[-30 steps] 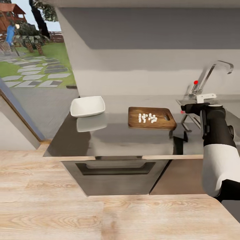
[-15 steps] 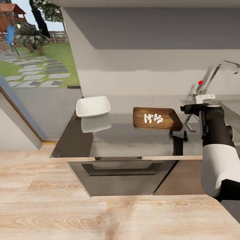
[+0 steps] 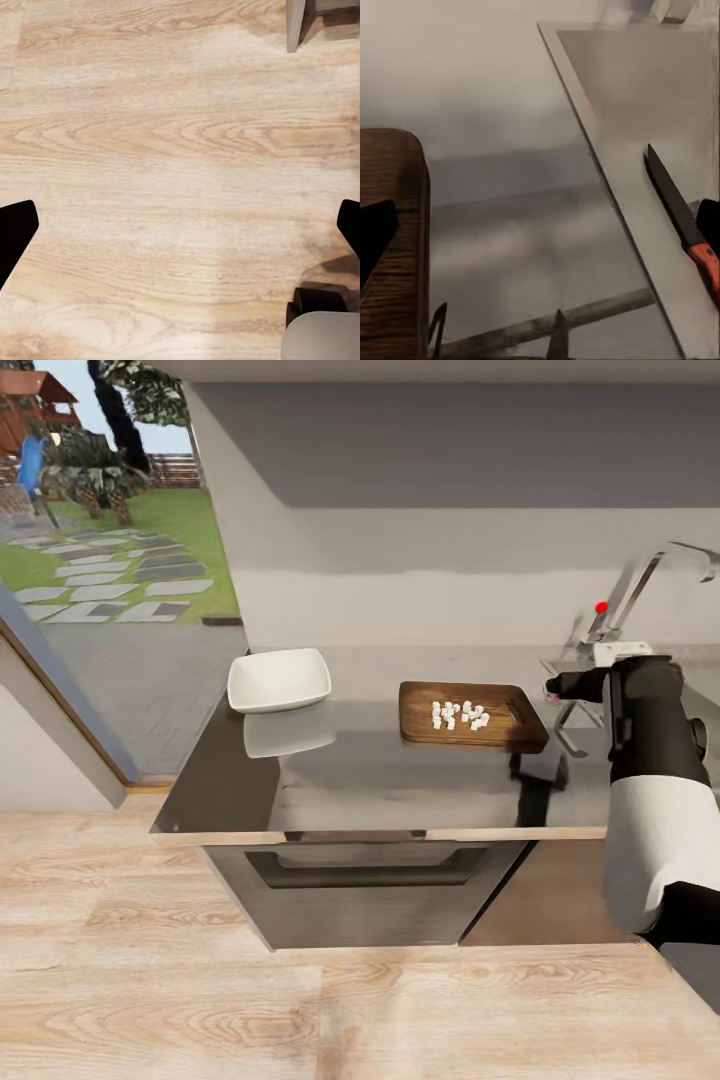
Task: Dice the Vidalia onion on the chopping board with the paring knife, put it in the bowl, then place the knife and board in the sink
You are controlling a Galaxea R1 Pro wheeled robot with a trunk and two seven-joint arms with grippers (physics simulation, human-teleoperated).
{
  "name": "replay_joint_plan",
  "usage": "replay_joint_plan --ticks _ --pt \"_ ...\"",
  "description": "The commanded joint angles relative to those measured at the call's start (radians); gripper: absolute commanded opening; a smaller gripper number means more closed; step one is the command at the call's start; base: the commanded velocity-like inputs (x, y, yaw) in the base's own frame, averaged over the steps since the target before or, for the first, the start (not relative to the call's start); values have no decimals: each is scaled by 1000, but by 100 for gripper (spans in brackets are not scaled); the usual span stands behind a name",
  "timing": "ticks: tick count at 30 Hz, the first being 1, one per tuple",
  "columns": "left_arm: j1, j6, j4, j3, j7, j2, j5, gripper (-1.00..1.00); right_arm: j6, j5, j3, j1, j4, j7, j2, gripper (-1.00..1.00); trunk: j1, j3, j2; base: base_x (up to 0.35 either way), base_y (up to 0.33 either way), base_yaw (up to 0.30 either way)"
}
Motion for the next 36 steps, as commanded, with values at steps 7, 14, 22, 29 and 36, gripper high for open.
replay_joint_plan --ticks 7,14,22,29,36 --pt "-1 -5 3 -3 0 0 4 100 70 7 0 -113 13 -12 2 100 0 -1 0 0 0 0" --pt "-1 -7 2 -3 1 -1 4 100 73 6 2 -128 32 -12 20 100 0 -1 0 0 0 0" --pt "-1 -10 2 -3 2 1 5 100 72 6 2 -128 133 -11 52 100 0 -1 0 0 0 0" --pt "-1 -10 3 -3 2 1 6 100 72 9 0 -128 156 -12 50 100 0 -1 0 0 0 0" --pt "-1 -10 3 -3 2 1 6 100 72 13 0 -128 158 -17 47 100 0 -1 0 0 0 0"
